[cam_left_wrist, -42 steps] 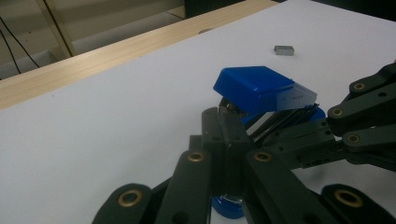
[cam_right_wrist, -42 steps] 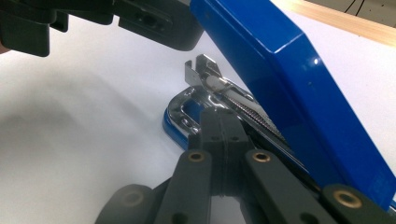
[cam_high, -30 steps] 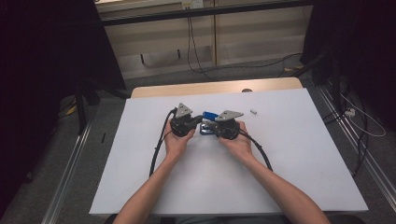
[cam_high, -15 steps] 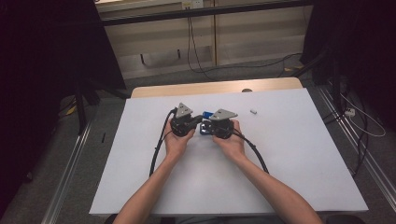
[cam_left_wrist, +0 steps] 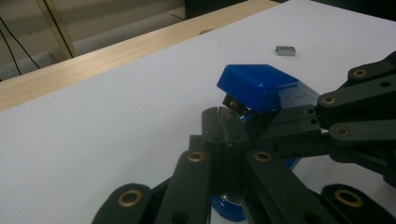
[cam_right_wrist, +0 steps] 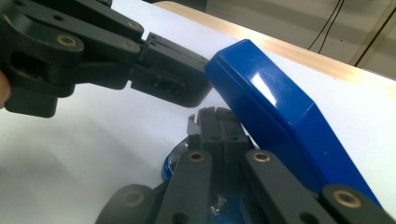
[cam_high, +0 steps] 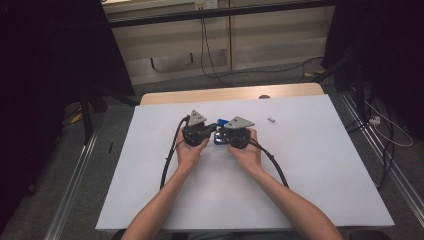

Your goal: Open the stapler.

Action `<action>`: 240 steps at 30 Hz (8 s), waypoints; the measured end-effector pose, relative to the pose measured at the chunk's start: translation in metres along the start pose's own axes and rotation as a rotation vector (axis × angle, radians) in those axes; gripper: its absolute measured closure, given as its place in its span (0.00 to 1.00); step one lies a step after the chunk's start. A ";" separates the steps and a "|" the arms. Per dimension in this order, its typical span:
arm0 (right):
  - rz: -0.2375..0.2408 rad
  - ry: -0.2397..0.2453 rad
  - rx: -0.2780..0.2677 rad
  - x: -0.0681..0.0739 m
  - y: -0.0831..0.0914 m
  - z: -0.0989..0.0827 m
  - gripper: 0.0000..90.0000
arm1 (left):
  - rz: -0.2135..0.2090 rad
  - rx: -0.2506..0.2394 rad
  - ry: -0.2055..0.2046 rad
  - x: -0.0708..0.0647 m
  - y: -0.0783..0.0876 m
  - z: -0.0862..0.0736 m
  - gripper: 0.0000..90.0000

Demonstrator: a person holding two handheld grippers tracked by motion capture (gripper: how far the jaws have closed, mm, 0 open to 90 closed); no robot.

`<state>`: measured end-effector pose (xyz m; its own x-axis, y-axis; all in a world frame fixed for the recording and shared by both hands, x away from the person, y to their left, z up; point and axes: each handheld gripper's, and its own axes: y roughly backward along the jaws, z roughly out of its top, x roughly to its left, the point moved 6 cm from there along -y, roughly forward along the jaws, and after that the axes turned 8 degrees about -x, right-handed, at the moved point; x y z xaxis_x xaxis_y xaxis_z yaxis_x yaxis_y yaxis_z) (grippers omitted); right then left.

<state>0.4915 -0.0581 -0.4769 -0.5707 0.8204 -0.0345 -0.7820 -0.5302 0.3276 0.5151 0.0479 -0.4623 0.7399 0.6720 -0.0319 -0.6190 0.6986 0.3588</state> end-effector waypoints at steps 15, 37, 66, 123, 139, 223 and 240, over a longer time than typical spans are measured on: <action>-0.015 0.006 -0.007 -0.003 0.002 0.002 1.00 | -0.013 0.023 -0.023 -0.006 -0.007 -0.005 1.00; -0.017 0.001 0.000 -0.003 0.001 0.000 1.00 | -0.011 0.053 -0.039 -0.004 -0.010 -0.013 1.00; -0.049 -0.018 -0.041 -0.008 0.003 0.005 1.00 | -0.019 0.046 -0.028 -0.004 -0.010 -0.014 1.00; -0.143 -0.047 -0.087 -0.030 0.022 0.016 1.00 | -0.021 0.038 -0.026 -0.003 -0.010 -0.014 1.00; -0.159 -0.074 -0.108 -0.040 0.030 0.020 1.00 | -0.017 0.035 -0.031 -0.004 -0.010 -0.014 1.00; -0.218 -0.101 -0.010 -0.106 0.092 -0.031 1.00 | -0.012 0.025 -0.045 -0.004 -0.009 -0.015 1.00; -0.195 -0.103 -0.022 -0.106 0.091 -0.031 1.00 | -0.018 0.001 -0.010 -0.005 -0.008 -0.010 1.00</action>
<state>0.4733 -0.1999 -0.4730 -0.3804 0.9248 0.0019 -0.8809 -0.3629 0.3037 0.5132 0.0417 -0.4745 0.7539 0.6564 -0.0288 -0.6050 0.7106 0.3592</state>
